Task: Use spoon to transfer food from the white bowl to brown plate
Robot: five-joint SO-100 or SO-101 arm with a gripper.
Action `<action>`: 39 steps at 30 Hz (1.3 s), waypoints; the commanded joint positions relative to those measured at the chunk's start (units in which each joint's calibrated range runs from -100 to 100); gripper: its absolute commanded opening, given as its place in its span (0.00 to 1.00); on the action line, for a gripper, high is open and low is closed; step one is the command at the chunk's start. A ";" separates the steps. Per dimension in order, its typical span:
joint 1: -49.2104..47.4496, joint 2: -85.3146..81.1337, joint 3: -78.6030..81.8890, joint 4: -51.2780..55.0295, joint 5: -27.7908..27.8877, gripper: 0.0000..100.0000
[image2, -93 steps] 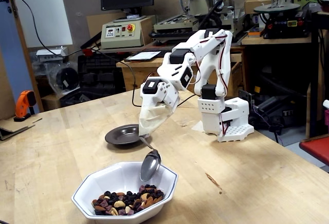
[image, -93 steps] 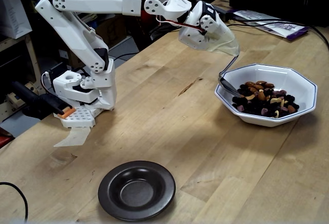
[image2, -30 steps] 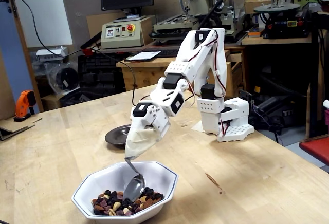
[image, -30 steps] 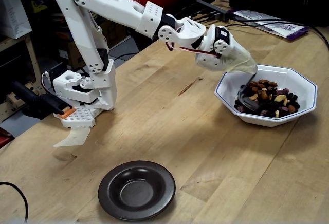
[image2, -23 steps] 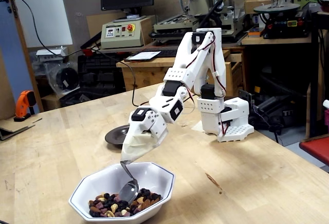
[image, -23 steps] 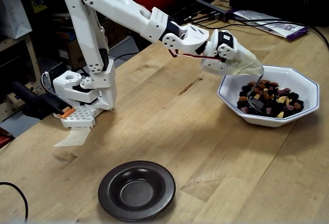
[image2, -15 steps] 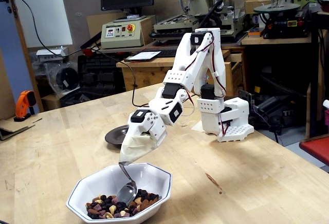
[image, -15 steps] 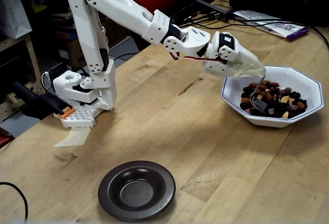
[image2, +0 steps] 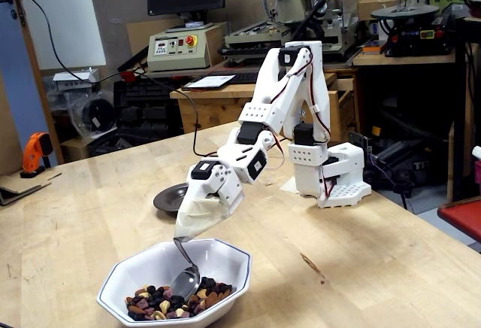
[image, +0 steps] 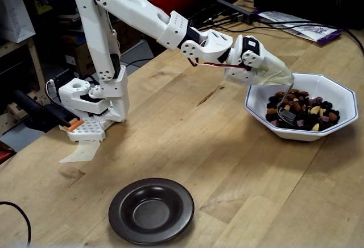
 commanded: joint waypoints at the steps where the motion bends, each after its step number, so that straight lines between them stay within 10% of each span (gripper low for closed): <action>1: 0.08 -0.14 -0.51 -4.30 -0.10 0.05; 39: 0.60 -0.82 -0.06 -13.39 -0.49 0.05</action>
